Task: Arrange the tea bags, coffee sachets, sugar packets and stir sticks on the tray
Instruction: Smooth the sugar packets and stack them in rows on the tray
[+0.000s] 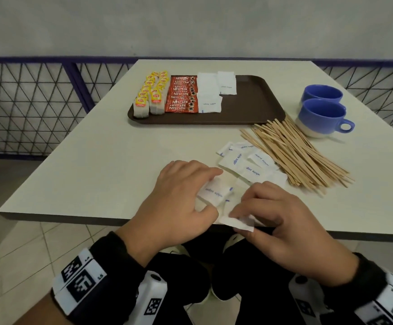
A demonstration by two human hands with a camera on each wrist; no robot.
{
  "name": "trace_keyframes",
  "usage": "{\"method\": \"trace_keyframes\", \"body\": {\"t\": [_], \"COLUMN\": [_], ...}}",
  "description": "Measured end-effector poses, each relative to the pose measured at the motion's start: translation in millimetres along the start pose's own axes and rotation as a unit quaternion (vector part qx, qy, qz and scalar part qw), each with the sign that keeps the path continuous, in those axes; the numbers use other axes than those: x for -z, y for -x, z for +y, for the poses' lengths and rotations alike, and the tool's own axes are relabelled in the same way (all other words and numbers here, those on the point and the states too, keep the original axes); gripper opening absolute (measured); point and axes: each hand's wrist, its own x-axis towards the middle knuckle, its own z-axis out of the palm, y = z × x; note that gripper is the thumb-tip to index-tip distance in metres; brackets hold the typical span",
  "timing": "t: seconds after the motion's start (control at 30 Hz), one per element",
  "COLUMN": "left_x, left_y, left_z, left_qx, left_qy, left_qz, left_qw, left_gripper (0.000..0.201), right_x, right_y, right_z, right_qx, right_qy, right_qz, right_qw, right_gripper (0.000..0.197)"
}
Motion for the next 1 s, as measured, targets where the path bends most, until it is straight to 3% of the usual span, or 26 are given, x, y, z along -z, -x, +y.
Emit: {"method": "trace_keyframes", "body": {"t": [0.17, 0.27, 0.47, 0.53, 0.67, 0.8, 1.0], "left_x": [-5, -4, 6, 4, -1, -3, -3], "left_y": [0, -1, -8, -11, -13, -13, -11], "left_z": [-3, -2, 5, 7, 9, 4, 6], "left_qx": [0.010, 0.037, 0.112, 0.115, 0.097, 0.053, 0.022], "left_qy": [0.019, 0.115, 0.334, 0.370, 0.339, 0.298, 0.306], "left_qz": [0.033, 0.071, 0.147, 0.151, 0.139, 0.122, 0.088], "left_qw": [0.999, 0.990, 0.924, 0.909, 0.925, 0.945, 0.948], "left_gripper": [0.029, 0.016, 0.019, 0.019, 0.021, 0.022, 0.019], "right_x": [11, 16, 17, 15, -1, -17, -17], "right_y": [-1, -1, -3, -5, -22, -41, -44], "right_z": [-1, 0, -3, -7, -22, -32, -30], "right_qx": [-0.067, -0.115, -0.147, -0.160, -0.178, -0.188, -0.226], "right_qy": [-0.229, -0.279, -0.419, -0.409, -0.347, -0.331, -0.295], "right_qz": [0.079, 0.152, 0.176, 0.167, 0.178, 0.164, 0.171], "right_qw": [0.968, 0.941, 0.878, 0.883, 0.903, 0.910, 0.913], "right_gripper": [0.012, 0.015, 0.019, 0.038, 0.018, 0.021, 0.018]}}
